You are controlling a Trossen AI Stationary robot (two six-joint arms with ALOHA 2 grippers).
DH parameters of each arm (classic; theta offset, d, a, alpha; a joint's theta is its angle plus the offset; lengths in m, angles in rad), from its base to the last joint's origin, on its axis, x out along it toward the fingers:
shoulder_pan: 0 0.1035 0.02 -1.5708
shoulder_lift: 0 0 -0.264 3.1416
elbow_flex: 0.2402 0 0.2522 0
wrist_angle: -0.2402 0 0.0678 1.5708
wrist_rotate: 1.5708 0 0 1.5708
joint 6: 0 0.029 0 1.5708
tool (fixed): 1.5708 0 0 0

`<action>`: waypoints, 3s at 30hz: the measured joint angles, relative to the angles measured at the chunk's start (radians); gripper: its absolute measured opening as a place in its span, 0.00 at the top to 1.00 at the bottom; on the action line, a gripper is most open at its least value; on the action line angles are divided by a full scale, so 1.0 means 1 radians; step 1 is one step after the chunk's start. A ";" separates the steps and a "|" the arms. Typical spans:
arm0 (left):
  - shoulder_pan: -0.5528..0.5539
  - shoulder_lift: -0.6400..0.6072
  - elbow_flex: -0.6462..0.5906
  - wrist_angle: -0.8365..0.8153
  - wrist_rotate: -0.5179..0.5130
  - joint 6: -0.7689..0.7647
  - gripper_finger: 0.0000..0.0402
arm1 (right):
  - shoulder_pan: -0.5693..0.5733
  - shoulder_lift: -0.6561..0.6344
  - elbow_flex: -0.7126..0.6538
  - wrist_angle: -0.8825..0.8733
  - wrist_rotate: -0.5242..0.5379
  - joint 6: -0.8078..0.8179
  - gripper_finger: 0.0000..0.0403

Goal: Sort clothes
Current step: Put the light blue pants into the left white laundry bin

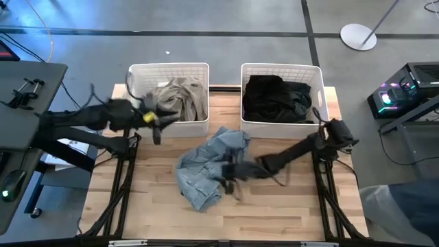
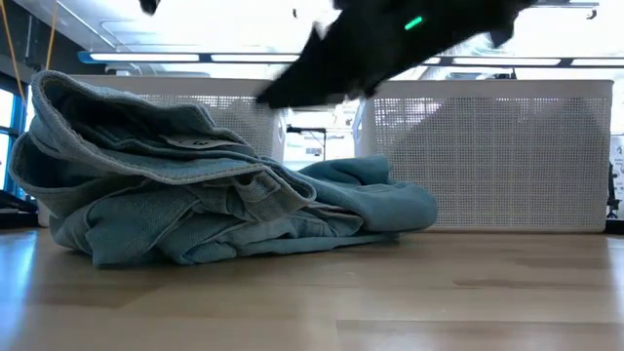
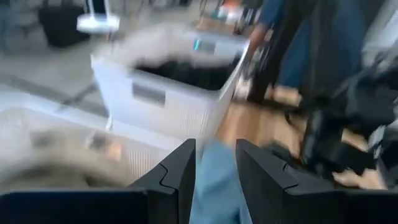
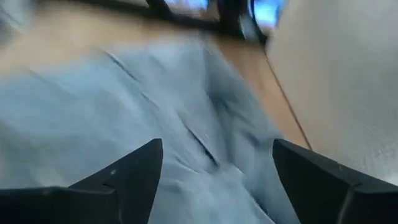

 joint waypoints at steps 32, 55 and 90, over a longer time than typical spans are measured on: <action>-0.581 0.139 -0.261 0.213 -0.372 -0.304 0.74 | -0.098 0.382 0.340 -0.320 -0.557 0.005 0.89; -0.823 0.259 -0.261 0.452 -0.659 -0.031 0.74 | 0.151 -0.377 0.333 -0.574 -0.147 -0.204 0.93; -0.674 0.576 -0.063 0.393 -0.583 0.181 0.74 | 0.150 -0.297 -0.531 0.257 0.104 0.569 0.92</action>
